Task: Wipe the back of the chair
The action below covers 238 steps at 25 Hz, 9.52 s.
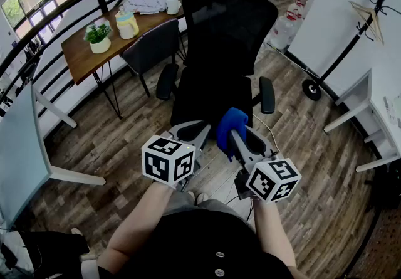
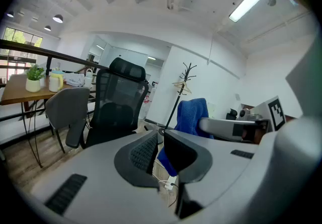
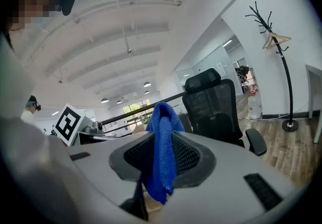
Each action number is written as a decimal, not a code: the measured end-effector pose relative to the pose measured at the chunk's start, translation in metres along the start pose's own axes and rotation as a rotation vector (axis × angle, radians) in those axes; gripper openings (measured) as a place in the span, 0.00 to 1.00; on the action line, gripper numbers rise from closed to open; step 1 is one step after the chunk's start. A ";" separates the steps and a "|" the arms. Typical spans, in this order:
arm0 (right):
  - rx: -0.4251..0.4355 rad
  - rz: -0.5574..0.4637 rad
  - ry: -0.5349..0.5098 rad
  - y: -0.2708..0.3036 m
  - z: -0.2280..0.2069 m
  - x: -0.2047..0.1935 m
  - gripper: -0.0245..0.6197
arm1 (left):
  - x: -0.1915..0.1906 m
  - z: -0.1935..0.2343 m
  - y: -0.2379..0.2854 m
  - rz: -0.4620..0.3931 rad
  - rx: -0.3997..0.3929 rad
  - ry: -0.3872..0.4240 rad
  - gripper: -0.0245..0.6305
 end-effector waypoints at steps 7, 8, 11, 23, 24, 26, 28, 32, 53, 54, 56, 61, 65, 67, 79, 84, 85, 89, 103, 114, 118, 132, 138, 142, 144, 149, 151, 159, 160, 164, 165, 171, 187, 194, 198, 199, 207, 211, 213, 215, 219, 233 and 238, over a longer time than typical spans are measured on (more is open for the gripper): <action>0.062 0.013 0.041 0.007 0.000 -0.008 0.21 | -0.007 0.003 0.007 0.009 0.015 -0.044 0.11; 0.072 0.017 0.042 0.009 0.000 -0.009 0.21 | -0.007 0.004 0.007 0.013 0.014 -0.045 0.11; 0.072 0.025 0.037 0.011 -0.003 -0.010 0.21 | -0.008 0.008 0.008 0.019 0.018 -0.047 0.11; 0.048 0.005 0.096 -0.001 -0.029 -0.018 0.21 | -0.021 0.018 0.021 0.014 0.076 -0.066 0.11; 0.044 0.004 0.099 -0.003 -0.032 -0.018 0.21 | -0.022 0.017 0.023 0.019 0.077 -0.069 0.11; 0.039 0.001 0.106 -0.007 -0.038 -0.018 0.21 | -0.022 0.015 0.027 0.025 0.075 -0.068 0.11; 0.040 -0.001 0.110 -0.007 -0.041 -0.018 0.21 | -0.021 0.014 0.030 0.031 0.075 -0.058 0.11; 0.068 0.000 0.098 0.002 -0.044 -0.020 0.21 | -0.014 0.022 0.042 0.030 0.082 -0.057 0.11; -0.008 -0.033 0.101 0.213 -0.157 0.049 0.21 | 0.139 0.158 0.188 0.083 -0.007 -0.038 0.11; -0.022 -0.040 0.106 0.222 -0.162 0.053 0.21 | 0.145 0.164 0.195 0.089 -0.016 -0.036 0.11; -0.044 -0.049 0.110 0.237 -0.171 0.058 0.21 | 0.155 0.173 0.208 0.103 -0.031 -0.030 0.11; -0.073 -0.053 0.101 0.266 -0.184 0.071 0.21 | 0.178 0.186 0.229 0.114 -0.065 -0.024 0.11; -0.081 -0.049 0.091 0.279 -0.188 0.082 0.21 | 0.191 0.189 0.240 0.118 -0.092 -0.031 0.11; -0.078 -0.037 0.080 0.283 -0.192 0.086 0.21 | 0.196 0.189 0.245 0.111 -0.099 -0.040 0.11; -0.002 -0.032 -0.006 0.328 -0.225 0.124 0.21 | 0.254 0.196 0.279 0.012 -0.089 -0.031 0.11; 0.032 -0.059 -0.043 0.347 -0.247 0.147 0.21 | 0.287 0.191 0.296 -0.047 -0.092 -0.010 0.11; 0.037 -0.063 -0.049 0.352 -0.252 0.151 0.21 | 0.294 0.191 0.299 -0.061 -0.089 0.002 0.11; 0.063 -0.083 -0.079 0.374 -0.265 0.173 0.21 | 0.324 0.194 0.308 -0.113 -0.062 0.030 0.11; 0.141 -0.209 -0.148 0.465 -0.293 0.275 0.21 | 0.439 0.220 0.330 -0.276 0.068 0.096 0.11; 0.157 -0.235 -0.080 0.530 -0.308 0.301 0.21 | 0.482 0.235 0.357 -0.304 0.134 0.117 0.11; 0.142 -0.208 -0.071 0.549 -0.317 0.298 0.21 | 0.489 0.249 0.360 -0.299 0.158 0.104 0.11; 0.083 -0.173 -0.106 0.563 -0.338 0.300 0.21 | 0.484 0.256 0.373 -0.256 0.158 0.083 0.11; 0.016 -0.176 -0.105 0.551 -0.362 0.301 0.21 | 0.474 0.247 0.383 -0.231 0.128 0.087 0.11; -0.029 -0.176 -0.101 0.537 -0.378 0.301 0.21 | 0.467 0.238 0.393 -0.213 0.101 0.087 0.11; -0.060 -0.179 -0.097 0.527 -0.390 0.301 0.21 | 0.467 0.231 0.398 -0.210 0.081 0.090 0.11; -0.119 -0.175 -0.106 0.509 -0.413 0.301 0.21 | 0.466 0.213 0.414 -0.200 0.023 0.099 0.11; -0.143 -0.171 -0.109 0.501 -0.422 0.300 0.21 | 0.464 0.206 0.421 -0.195 0.006 0.099 0.11; -0.280 -0.183 -0.101 0.455 -0.463 0.298 0.19 | 0.454 0.178 0.447 -0.160 -0.064 0.114 0.11; -0.301 -0.187 -0.094 0.450 -0.468 0.296 0.15 | 0.454 0.174 0.449 -0.158 -0.071 0.116 0.11; -0.326 -0.189 -0.083 0.439 -0.475 0.290 0.10 | 0.450 0.162 0.463 -0.141 -0.094 0.114 0.11; -0.328 -0.188 -0.083 0.437 -0.475 0.288 0.09 | 0.447 0.159 0.466 -0.134 -0.101 0.113 0.11; -0.374 -0.204 -0.065 0.412 -0.484 0.281 0.09 | 0.438 0.145 0.473 -0.113 -0.131 0.116 0.11; -0.334 -0.233 -0.020 0.389 -0.453 0.267 0.09 | 0.419 0.159 0.442 -0.111 -0.098 0.080 0.11; -0.178 -0.212 0.007 0.428 -0.396 0.246 0.09 | 0.410 0.207 0.401 -0.137 -0.001 0.019 0.11; -0.080 -0.173 0.018 0.463 -0.359 0.230 0.09 | 0.402 0.243 0.373 -0.150 0.074 -0.022 0.11; -0.056 -0.166 0.019 0.473 -0.350 0.227 0.09 | 0.400 0.253 0.366 -0.154 0.091 -0.032 0.11; 0.123 -0.116 0.016 0.540 -0.281 0.211 0.09 | 0.390 0.315 0.324 -0.203 0.201 -0.118 0.11; 0.184 -0.093 0.011 0.575 -0.261 0.205 0.09 | 0.387 0.335 0.318 -0.203 0.226 -0.142 0.11; 0.200 -0.081 0.026 0.592 -0.257 0.200 0.09 | 0.385 0.344 0.318 -0.198 0.236 -0.145 0.11; 0.209 -0.067 0.035 0.608 -0.258 0.195 0.09 | 0.383 0.350 0.320 -0.194 0.245 -0.142 0.11; 0.212 -0.030 0.056 0.633 -0.264 0.182 0.09 | 0.383 0.362 0.326 -0.189 0.263 -0.159 0.11; 0.101 -0.009 0.109 0.636 -0.315 0.166 0.09 | 0.380 0.365 0.356 -0.148 0.253 -0.168 0.11; 0.059 -0.009 0.116 0.619 -0.340 0.164 0.09 | 0.378 0.352 0.373 -0.125 0.221 -0.158 0.11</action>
Point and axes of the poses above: the fingertips, and each gripper's own axes: y forward along the fingers, z to its left, x out of its top, the point moved 2 cm from there along -y, backward along the fingers, and after that the axes turned 12 degrees about -y, right-handed, at the moved point
